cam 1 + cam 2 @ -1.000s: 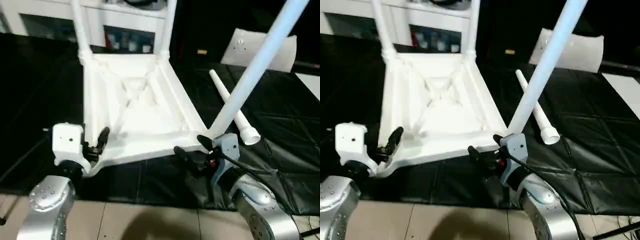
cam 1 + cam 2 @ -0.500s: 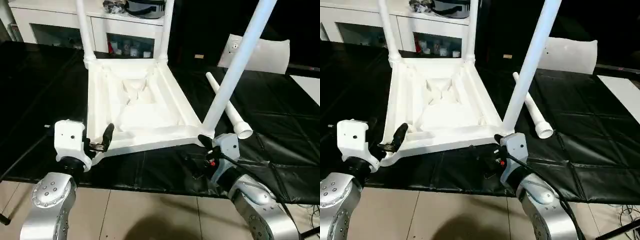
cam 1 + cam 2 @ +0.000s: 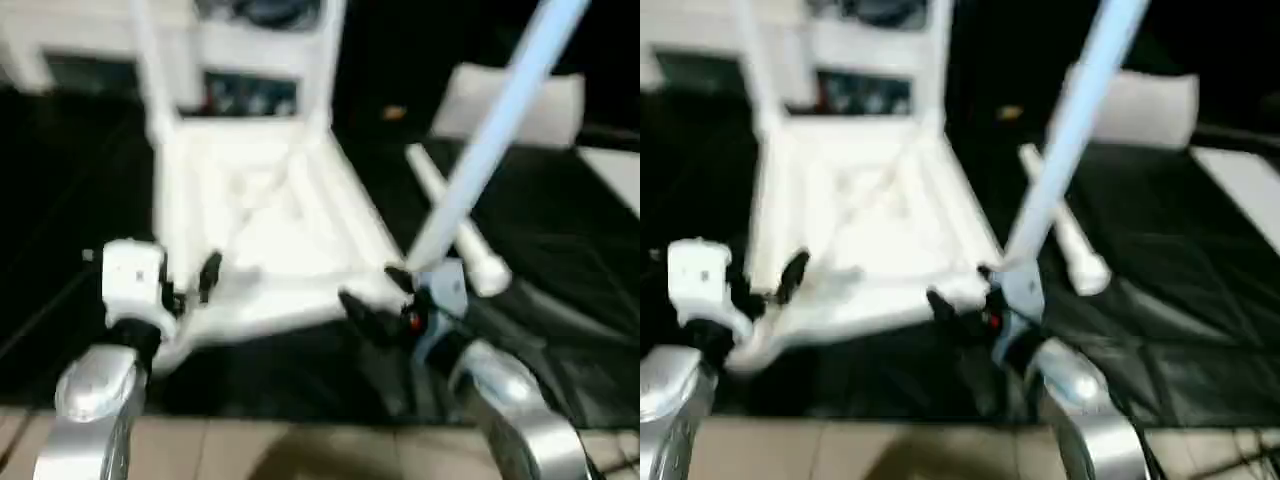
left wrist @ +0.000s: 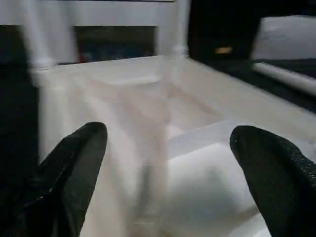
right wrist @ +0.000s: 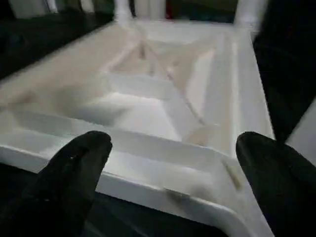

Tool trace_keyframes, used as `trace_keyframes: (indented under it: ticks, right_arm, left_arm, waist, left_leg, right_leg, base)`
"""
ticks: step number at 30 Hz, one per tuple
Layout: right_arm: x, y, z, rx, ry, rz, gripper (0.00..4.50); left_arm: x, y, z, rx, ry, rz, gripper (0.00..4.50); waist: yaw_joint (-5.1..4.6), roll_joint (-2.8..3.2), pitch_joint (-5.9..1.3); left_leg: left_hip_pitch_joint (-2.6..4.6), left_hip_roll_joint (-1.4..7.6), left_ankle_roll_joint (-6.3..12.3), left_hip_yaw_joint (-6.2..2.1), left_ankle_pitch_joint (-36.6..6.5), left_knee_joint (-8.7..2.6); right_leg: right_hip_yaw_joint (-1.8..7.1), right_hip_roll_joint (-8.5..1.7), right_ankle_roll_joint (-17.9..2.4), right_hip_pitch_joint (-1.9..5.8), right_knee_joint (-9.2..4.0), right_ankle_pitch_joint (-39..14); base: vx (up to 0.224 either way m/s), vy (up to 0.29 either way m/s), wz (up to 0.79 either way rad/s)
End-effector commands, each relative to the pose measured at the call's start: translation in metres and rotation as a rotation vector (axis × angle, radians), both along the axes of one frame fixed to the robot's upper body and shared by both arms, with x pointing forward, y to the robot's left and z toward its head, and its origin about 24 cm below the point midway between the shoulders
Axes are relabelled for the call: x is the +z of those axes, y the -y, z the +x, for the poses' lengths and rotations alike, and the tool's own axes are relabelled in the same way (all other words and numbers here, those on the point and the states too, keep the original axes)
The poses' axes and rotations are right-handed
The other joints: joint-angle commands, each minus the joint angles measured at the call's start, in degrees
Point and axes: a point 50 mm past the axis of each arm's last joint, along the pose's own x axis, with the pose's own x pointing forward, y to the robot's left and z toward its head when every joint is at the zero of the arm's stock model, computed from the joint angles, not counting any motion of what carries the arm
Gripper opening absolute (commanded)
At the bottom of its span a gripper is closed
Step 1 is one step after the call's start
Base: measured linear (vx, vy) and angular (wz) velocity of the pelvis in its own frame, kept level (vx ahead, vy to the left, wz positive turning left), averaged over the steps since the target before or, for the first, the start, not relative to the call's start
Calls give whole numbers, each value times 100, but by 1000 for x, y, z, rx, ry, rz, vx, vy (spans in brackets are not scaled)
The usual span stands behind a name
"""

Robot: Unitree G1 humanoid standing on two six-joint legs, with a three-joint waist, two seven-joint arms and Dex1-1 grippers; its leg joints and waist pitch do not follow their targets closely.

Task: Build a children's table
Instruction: Rotate table base

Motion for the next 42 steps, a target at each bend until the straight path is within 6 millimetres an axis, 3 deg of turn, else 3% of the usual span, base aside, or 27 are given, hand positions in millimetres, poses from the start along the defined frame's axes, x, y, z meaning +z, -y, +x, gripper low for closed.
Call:
trace_keyframes:
  ticks: [1,2,3,4,5,6,7,8,9,10,11,12,13,15,16,17,19,22,23,24,25,28,30,36,42]
  right_arm:
    - [4,-3,1,12,22,7,450]
    - [3,-3,0,16,21,7,450]
    - [3,-3,0,24,20,5,450]
    - [3,-4,-1,29,20,4,450]
    - [3,-4,-2,35,19,4,450]
    - [2,-4,-2,42,16,4,450]
    - [2,-4,-3,51,14,4,450]
    - [2,-4,-4,52,14,3,450]
    - [2,-4,-4,53,12,3,450]
    - [1,-4,-4,56,10,2,450]
    - [1,-4,-4,59,8,1,450]
    - [0,-3,-4,60,5,0,450]
    - [0,-3,-5,62,2,-4,450]
    - [-1,-2,-4,64,-2,-11,450]
    - [-2,-2,-5,64,-9,-18,450]
    - [-3,-1,-5,65,-18,-27,450]
    - [-4,-1,-4,71,-21,-42,450]
    - [-6,0,-4,90,-30,-71,450]
    - [-6,0,-4,94,-30,-73,450]
    - [-7,0,-5,100,-35,-75,450]
    - [-8,1,-6,113,-41,-87,450]
    - [-10,1,-9,164,-75,-135,450]
    - [-11,1,-10,181,-85,-146,450]
    - [-13,8,-16,243,-124,-218,450]
    - [-17,18,-22,286,-158,-265,450]
  left_arm:
    - [0,-6,-2,22,2,15,440]
    - [1,-6,-2,22,1,16,440]
    - [1,-6,-3,22,1,17,440]
    - [1,-7,-3,23,1,18,440]
    - [1,-7,-4,23,1,19,440]
    - [1,-7,-5,24,1,19,440]
    - [1,-8,-7,23,3,18,440]
    - [2,-8,-7,23,4,17,440]
    - [1,-8,-8,19,-1,20,440]
    - [1,-8,-8,8,-8,25,440]
    - [0,-8,-8,0,-13,29,440]
    - [1,-9,-8,-14,-16,44,440]
    - [2,-14,-7,-20,-31,68,440]
    - [1,-21,-5,-7,-59,110,440]
    - [1,-26,-3,0,-82,153,440]
    - [1,-31,-1,5,-102,188,440]
    - [1,-39,1,13,-130,249,440]
    - [1,-53,7,14,-202,353,440]
    - [1,-55,8,16,-211,368,440]
    - [2,-58,9,26,-222,394,440]
    - [3,-64,11,48,-232,426,440]
    - [9,-83,16,130,-264,485,440]
    - [10,-88,17,144,-279,510,440]
    - [14,-110,23,204,-338,590,440]
    - [23,-101,36,121,-265,508,440]
  waist:
    - [255,34,-254]
    - [226,107,-233]
    - [154,208,-223]
    - [-20,558,-168]
    - [-197,498,-219]
    - [-184,448,-271]
    - [-217,407,-231]
    - [-237,346,-212]
    - [-232,295,-204]
    - [-156,-52,-235]
    - [-68,-70,-260]
    - [-47,-88,-229]
    - [-62,-88,-310]
    - [-98,-19,-288]
    - [-99,75,-224]
    - [-106,103,-211]
    - [-101,103,-138]
    - [-81,152,-104]
    - [-73,156,-92]
    - [-81,195,-87]
    - [-80,178,-90]
    - [-73,182,-101]
    - [-77,182,-110]
    - [-57,219,-160]
    - [-30,230,-147]
  left_leg:
    - [-1058,55,-148,-289,658,-55]
    - [-921,78,-115,-271,1052,-401]
    - [-738,64,10,-208,1418,-774]
    - [-319,297,384,-516,1039,-1178]
    - [243,912,1189,-1022,-141,-1278]
    - [251,830,1652,-990,-424,-1176]
    - [143,686,2059,-868,108,-1158]
    - [68,659,2261,-782,484,-1167]
    - [-8,607,2381,-656,855,-1161]
    - [-403,102,1765,-194,1037,-808]
    - [-469,41,1495,-200,860,-746]
    - [-605,-6,888,-271,916,-788]
    - [-552,50,593,-283,1567,-832]
    - [-506,52,448,-254,1815,-884]
    - [-446,125,223,-222,1226,-970]
    - [-452,137,138,-223,1005,-999]
    - [-419,213,-88,-214,23,-1079]
    - [-409,212,-154,-218,-455,-1107]
    - [-387,209,-168,-209,-595,-1110]
    - [-388,229,-199,-211,-690,-1125]
    - [-399,233,-215,-205,-730,-1126]
    - [-391,232,-219,-189,-659,-1118]
    - [-430,235,-206,-189,-521,-1122]
    - [-424,251,-170,-162,34,-1083]
    - [-421,280,-162,-158,-61,-1105]
  right_leg:
    - [727,-951,-2528,928,-492,2340]
    - [377,-669,-2236,725,-462,2297]
    - [23,-349,-1837,559,-430,1805]
    - [-477,38,-1002,152,-93,300]
    - [-399,-155,-425,-426,533,-745]
    - [-396,-249,-41,-538,636,-500]
    - [-432,-268,185,-669,696,-74]
    - [-411,-303,255,-699,658,191]
    - [-373,-347,263,-709,552,504]
    - [104,-741,140,-422,-308,1465]
    - [222,-904,42,-338,-411,1051]
    - [342,-1043,-128,-124,-427,898]
    - [231,-868,-320,-128,-237,1897]
    - [116,-713,-539,-156,-217,2358]
    - [38,-657,-828,-194,-293,1647]
    - [31,-659,-863,-169,-306,1358]
    - [22,-648,-856,-205,-403,40]
    - [46,-672,-737,-245,-471,-891]
    - [46,-657,-643,-292,-503,-1188]
    - [52,-666,-644,-307,-512,-1273]
    - [49,-663,-631,-309,-517,-1299]
    - [47,-649,-665,-325,-507,-1170]
    - [46,-656,-691,-289,-484,-1024]
    - [30,-649,-944,-274,-405,-69]
    - [25,-687,-1101,-248,-406,2]
  base:
    - [142,55,-15]
    - [-5,55,-7]
    - [-72,29,-2]
    - [-29,54,-1]
    - [117,42,10]
    - [171,71,11]
    - [128,47,10]
    - [92,30,2]
    - [73,-38,4]
    - [73,-38,4]
    - [38,-92,2]
    - [17,-95,0]
    - [17,-95,0]
    - [8,-35,-1]
    - [-3,-58,-2]
    - [0,0,0]
    - [0,0,0]
    - [-17,-4,0]
    - [0,0,0]
    - [-63,-20,1]
    - [0,0,0]
    - [0,0,0]
    - [0,0,0]
    - [0,0,0]
    - [0,0,0]
